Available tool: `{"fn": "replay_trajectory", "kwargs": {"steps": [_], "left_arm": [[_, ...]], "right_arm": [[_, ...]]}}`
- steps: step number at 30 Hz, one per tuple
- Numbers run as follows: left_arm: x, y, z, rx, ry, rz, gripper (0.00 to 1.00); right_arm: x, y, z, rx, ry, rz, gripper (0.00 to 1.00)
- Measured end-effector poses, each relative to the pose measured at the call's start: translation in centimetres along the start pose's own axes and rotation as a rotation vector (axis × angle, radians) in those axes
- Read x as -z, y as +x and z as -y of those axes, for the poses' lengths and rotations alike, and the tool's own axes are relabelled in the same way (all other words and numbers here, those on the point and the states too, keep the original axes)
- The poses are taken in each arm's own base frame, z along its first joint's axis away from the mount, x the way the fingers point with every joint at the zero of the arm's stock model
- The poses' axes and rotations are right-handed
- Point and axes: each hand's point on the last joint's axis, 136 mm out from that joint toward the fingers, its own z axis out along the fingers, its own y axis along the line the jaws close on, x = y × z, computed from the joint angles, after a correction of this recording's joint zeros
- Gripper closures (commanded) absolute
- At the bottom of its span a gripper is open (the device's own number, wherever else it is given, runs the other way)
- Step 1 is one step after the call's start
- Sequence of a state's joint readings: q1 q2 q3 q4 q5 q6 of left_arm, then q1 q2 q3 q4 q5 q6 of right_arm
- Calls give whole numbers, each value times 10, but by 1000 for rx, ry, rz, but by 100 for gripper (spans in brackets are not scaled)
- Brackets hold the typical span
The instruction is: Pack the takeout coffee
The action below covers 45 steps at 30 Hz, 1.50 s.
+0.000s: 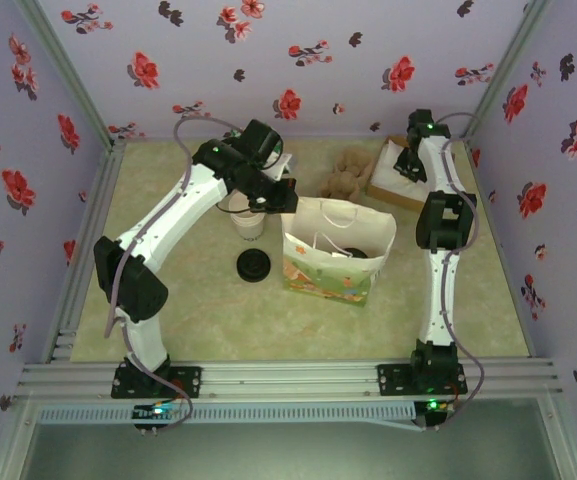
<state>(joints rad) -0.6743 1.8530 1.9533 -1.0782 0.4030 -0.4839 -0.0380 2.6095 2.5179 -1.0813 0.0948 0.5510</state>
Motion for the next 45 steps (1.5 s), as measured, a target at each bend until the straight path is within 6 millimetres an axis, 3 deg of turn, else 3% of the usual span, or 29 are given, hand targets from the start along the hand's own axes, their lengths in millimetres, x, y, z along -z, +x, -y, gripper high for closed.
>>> {"fn": "replay_trajectory", "kwargs": {"steps": [5, 8, 17, 24, 27, 33, 36, 42, 45], "left_arm": [[0, 0, 0, 0, 0, 0, 100], [0, 0, 0, 0, 0, 0, 100], [0, 0, 0, 0, 0, 0, 100], [0, 0, 0, 0, 0, 0, 100], [0, 0, 0, 0, 1, 0, 100], [0, 0, 0, 0, 1, 0, 100], [0, 0, 1, 0, 5, -2, 100], [0, 1, 1, 0, 8, -4, 100], [0, 0, 1, 0, 9, -3, 100]], "right_arm": [[13, -4, -1, -1, -10, 15, 97], [33, -10, -3, -4, -28, 39, 96], [130, -38, -11, -15, -136, 186, 100], [181, -36, -10, -17, -204, 218, 100], [217, -27, -7, -14, -255, 235, 100], [320, 12, 9, -5, -430, 342, 100], [376, 41, 15, 15, -575, 430, 100], [468, 122, 14, 151, -877, 546, 100], [489, 168, 7, 253, -1021, 526, 100]]}}
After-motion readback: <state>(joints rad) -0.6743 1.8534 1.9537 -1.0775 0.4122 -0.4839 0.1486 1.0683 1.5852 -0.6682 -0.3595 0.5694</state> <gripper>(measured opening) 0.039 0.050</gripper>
